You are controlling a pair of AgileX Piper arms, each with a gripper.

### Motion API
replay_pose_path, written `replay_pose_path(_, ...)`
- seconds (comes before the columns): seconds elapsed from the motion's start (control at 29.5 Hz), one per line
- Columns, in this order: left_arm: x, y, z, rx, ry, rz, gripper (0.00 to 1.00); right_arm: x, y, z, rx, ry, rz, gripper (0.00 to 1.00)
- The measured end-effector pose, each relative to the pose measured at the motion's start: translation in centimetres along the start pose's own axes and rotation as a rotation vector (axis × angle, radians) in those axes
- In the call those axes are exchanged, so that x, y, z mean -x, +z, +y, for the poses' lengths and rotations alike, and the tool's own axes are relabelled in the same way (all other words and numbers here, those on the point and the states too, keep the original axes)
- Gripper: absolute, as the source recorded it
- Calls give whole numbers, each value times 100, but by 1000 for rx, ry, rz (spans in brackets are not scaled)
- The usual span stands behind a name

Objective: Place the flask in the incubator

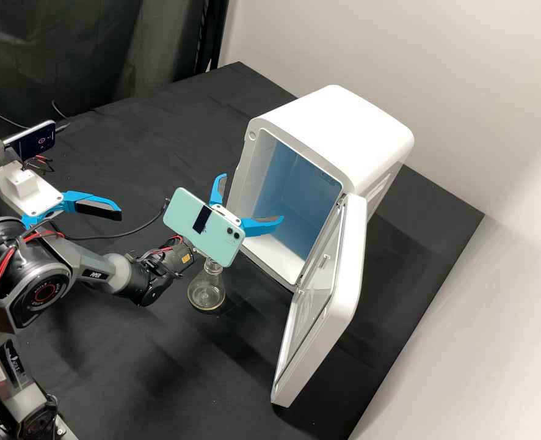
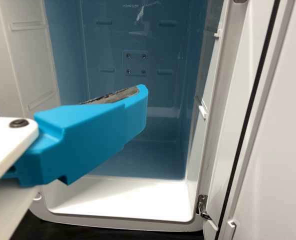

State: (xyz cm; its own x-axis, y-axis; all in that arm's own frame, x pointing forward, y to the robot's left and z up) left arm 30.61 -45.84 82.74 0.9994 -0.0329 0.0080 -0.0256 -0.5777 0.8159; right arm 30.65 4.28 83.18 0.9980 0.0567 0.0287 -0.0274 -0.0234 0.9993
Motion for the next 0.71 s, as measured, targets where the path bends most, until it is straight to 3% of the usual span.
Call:
replay_pose_path(0.41, 0, -7, 3, 0, 2, 2, 100, 0, 0, 0, 0, 0, 0, 100)
replay_pose_path(0.54, 38, -73, -18, -15, 1, 6, 100, 0, 0, 0, 0, 0, 0, 100)
replay_pose_path(0.71, 130, -256, -63, 28, -4, 63, 100, 0, 0, 0, 0, 0, 0, 100)
